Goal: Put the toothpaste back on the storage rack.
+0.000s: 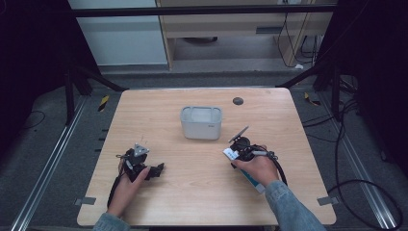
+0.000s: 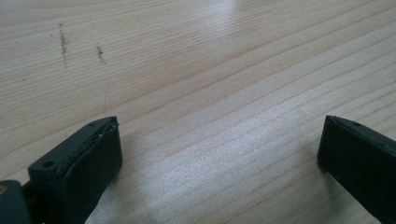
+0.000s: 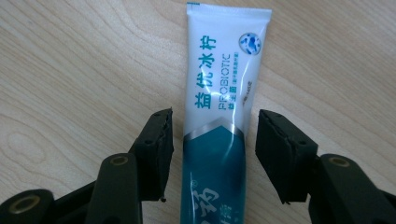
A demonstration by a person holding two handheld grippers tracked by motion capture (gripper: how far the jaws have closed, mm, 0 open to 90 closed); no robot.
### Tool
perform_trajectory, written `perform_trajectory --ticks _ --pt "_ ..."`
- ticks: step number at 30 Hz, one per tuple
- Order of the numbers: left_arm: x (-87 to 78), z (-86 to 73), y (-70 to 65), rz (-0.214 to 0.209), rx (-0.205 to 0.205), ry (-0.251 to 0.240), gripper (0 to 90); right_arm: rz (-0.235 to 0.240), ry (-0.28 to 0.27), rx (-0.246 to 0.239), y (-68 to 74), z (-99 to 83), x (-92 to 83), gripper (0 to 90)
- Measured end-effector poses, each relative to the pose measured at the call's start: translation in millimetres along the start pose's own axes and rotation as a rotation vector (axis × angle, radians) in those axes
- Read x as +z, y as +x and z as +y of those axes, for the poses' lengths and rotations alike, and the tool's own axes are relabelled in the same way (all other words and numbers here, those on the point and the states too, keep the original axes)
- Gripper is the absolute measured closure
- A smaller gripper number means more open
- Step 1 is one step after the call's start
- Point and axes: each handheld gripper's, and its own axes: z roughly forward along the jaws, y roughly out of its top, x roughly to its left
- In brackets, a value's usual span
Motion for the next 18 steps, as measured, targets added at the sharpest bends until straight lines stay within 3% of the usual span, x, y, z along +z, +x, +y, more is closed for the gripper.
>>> perform_trajectory --ticks 18 --pt "0.1 0.1 -0.1 0.0 0.0 0.0 0.0 0.011 0.022 0.009 -3.2 1.1 4.0 53.2"
